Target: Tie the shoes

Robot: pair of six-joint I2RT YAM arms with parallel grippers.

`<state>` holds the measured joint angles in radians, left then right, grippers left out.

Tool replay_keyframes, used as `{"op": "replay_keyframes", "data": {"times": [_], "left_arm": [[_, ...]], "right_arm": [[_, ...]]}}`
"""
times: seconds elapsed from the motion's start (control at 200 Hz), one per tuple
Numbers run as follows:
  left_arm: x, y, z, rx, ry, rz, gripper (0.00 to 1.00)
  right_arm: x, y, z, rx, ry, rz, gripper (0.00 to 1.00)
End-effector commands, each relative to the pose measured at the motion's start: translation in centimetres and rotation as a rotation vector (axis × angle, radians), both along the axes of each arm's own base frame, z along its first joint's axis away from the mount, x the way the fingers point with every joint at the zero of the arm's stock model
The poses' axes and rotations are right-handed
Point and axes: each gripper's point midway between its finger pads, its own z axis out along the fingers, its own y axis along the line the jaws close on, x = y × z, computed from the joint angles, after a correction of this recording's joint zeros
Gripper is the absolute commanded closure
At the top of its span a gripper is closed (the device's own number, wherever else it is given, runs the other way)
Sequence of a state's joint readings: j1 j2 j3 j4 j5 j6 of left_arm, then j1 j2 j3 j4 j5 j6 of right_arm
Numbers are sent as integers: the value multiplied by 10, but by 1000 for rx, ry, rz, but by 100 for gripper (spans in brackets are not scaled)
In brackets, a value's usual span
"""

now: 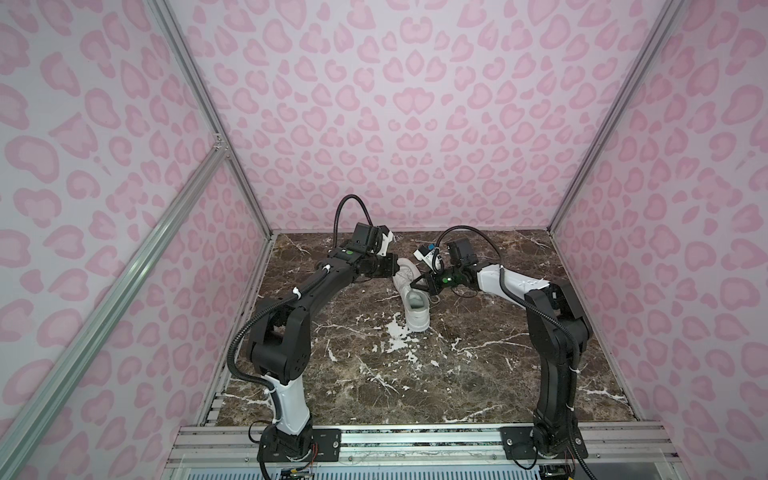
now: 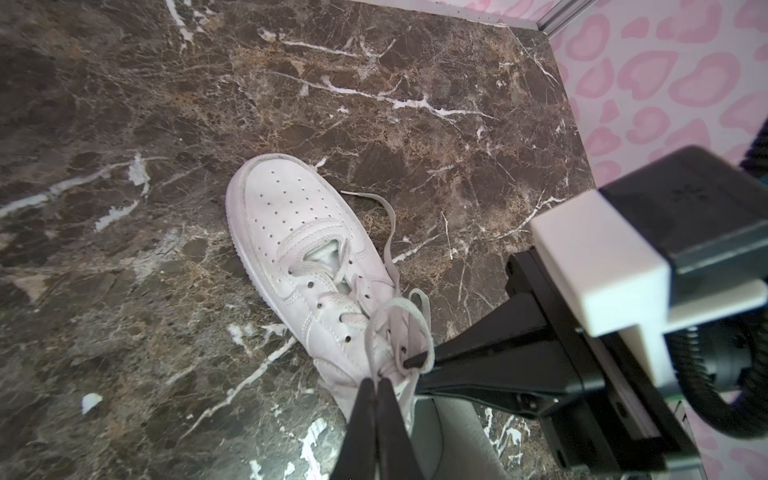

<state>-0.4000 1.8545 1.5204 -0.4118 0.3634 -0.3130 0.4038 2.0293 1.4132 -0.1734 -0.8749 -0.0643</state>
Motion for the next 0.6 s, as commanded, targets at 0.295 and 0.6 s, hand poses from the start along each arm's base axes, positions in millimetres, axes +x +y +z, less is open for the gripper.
{"op": "replay_keyframes", "data": {"times": [0.295,0.6], "left_arm": [[2,22,-3,184,-4,-77,96],[-3,32,-2,312,-7,-172,97]], "right_arm": [[-9,-16,-35,-106,102,-42,95],[-10,-18,-39,-111,109,-42,95]]}}
